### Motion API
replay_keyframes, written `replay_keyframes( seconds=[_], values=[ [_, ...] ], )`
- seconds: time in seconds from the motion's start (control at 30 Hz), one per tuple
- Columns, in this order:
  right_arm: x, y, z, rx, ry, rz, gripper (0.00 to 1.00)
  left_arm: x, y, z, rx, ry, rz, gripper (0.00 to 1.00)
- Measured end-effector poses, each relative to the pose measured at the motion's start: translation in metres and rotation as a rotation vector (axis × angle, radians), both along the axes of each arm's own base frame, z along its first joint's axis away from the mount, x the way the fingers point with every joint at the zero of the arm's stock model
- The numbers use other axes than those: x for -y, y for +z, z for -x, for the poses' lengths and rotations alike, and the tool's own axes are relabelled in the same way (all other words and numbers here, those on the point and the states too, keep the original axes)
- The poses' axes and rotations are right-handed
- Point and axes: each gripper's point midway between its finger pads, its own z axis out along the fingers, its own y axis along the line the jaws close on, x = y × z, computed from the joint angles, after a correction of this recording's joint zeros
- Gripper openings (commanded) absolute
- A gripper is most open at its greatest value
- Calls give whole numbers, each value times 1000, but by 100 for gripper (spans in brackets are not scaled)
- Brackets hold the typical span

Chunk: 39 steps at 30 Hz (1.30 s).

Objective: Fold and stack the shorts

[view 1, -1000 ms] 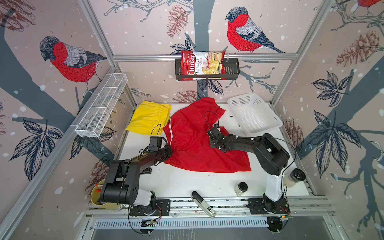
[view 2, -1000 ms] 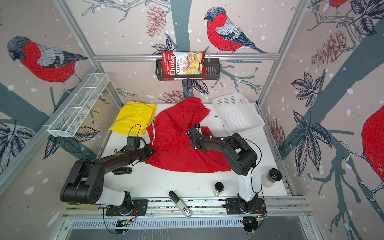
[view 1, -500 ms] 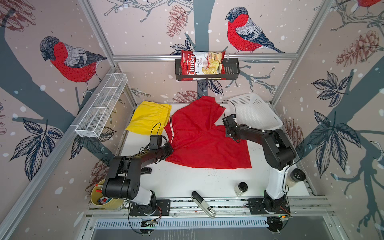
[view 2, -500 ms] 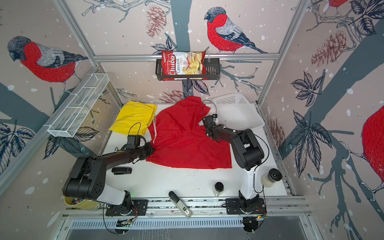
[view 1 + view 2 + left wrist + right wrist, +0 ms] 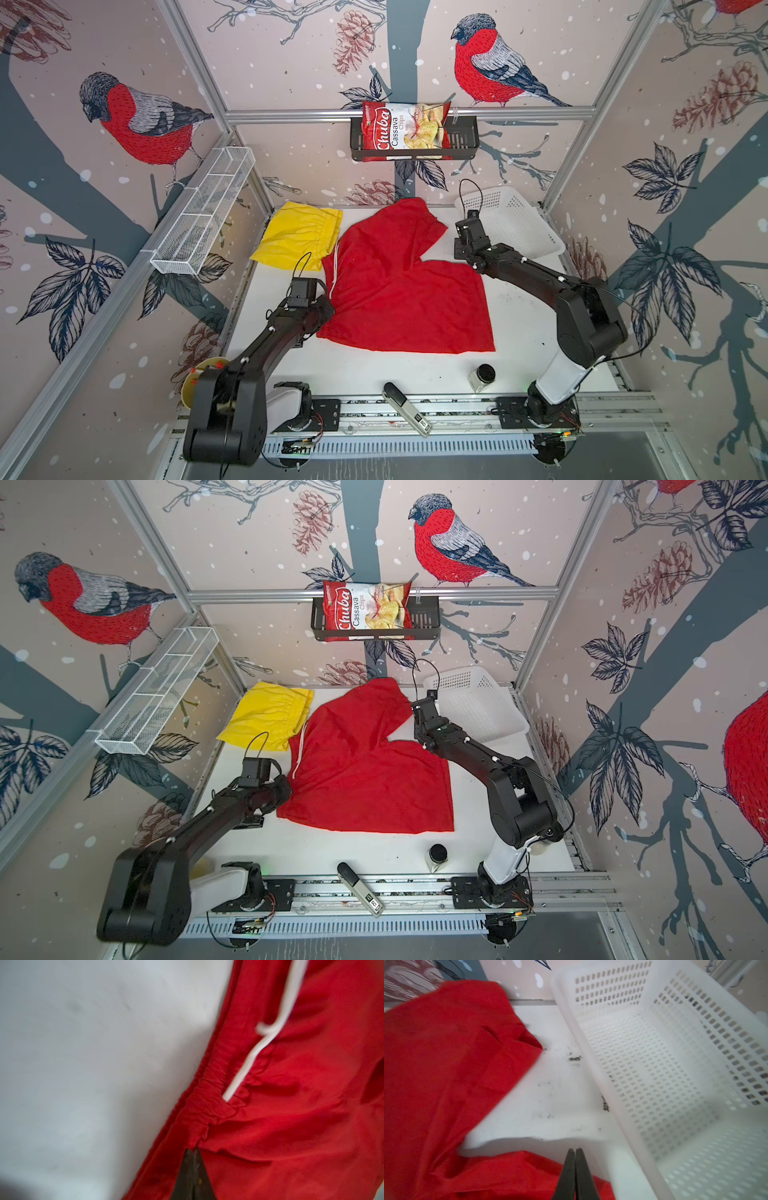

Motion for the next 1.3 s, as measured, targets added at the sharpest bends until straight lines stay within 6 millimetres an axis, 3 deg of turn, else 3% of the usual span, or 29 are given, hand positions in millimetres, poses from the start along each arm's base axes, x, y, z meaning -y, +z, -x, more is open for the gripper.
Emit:
replay_keyframes(
  seconds=[0.13, 0.23, 0.43, 0.6, 0.83, 0.97, 1.07, 1.3],
  values=[
    [-42, 11, -17, 31, 85, -31, 20, -10, 54, -8, 173, 56, -24, 22],
    [-80, 9, -33, 32, 142, -46, 20, -10, 70, -19, 209, 63, -21, 23],
    [-146, -21, -66, -13, 228, -23, 18, 10, 43, -44, 113, 8, 25, 20],
    [-171, -50, -84, -58, 258, -18, 18, 24, 28, -80, 75, -28, 58, 16],
    [-179, -96, -85, -149, 280, 6, 18, 40, 23, -139, 112, -48, 101, 16],
    [-175, -106, -82, -177, 282, 11, 17, 47, 11, -170, 114, -41, 127, 11],
    [-164, -125, -74, -216, 275, 28, 16, 48, -5, -190, 93, -30, 123, 8],
    [-126, -126, -62, -228, 218, 7, 12, 42, -28, -213, 28, 16, 82, 5]
  ],
)
